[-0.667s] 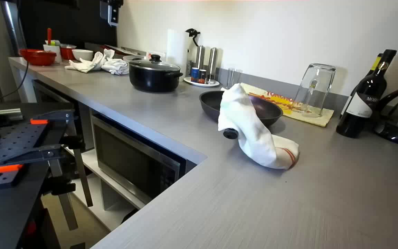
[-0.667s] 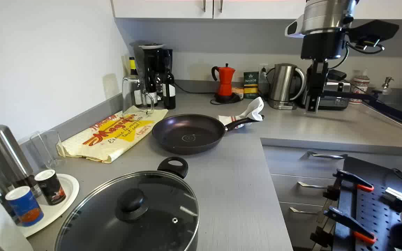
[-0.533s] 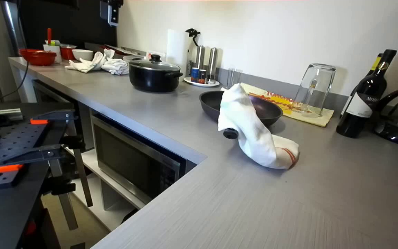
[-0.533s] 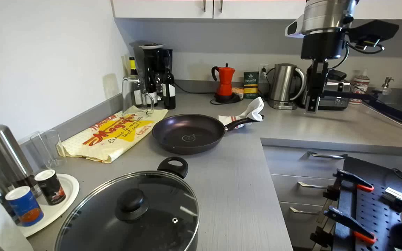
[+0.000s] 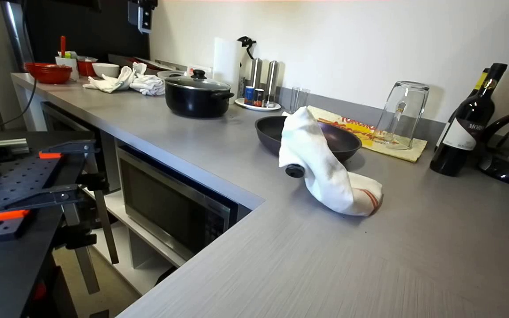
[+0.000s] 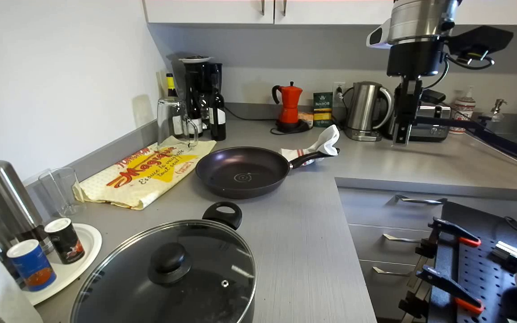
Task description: Remove the lid from the black pot and place it on the counter to the right
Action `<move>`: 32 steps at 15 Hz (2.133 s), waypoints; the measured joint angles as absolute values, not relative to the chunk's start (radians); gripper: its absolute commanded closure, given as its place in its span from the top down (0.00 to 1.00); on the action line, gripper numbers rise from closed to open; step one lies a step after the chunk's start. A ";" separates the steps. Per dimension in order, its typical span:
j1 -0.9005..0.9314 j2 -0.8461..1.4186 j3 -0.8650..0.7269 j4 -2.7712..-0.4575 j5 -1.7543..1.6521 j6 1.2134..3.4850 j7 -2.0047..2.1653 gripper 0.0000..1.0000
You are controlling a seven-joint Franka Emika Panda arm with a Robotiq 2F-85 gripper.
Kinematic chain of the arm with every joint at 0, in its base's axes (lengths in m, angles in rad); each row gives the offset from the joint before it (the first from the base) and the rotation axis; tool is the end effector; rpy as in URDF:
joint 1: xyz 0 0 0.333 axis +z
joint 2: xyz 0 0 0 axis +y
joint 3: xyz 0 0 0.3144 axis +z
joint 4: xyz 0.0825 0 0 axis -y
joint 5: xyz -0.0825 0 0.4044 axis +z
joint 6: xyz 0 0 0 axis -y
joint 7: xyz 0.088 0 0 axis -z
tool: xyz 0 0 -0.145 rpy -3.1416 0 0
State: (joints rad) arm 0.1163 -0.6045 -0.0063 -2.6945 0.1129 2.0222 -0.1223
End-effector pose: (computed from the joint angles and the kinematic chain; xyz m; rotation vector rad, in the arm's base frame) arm 0.3561 0.0501 0.3595 -3.0237 -0.2741 0.1022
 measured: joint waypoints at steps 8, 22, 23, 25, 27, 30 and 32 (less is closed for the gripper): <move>0.151 -0.515 0.118 -2.635 0.106 2.052 -0.090 1.00; 0.230 0.037 0.313 -2.115 -0.105 2.045 0.091 1.00; 0.238 0.082 0.313 -2.072 -0.115 2.033 0.097 1.00; 0.263 0.166 0.313 -1.985 -0.125 2.003 0.101 1.00; 0.297 0.237 0.313 -1.907 -0.131 1.968 0.103 1.00; 0.354 0.327 0.312 -1.803 -0.144 1.915 0.109 1.00; 0.386 0.382 0.311 -1.741 -0.155 1.884 0.115 1.00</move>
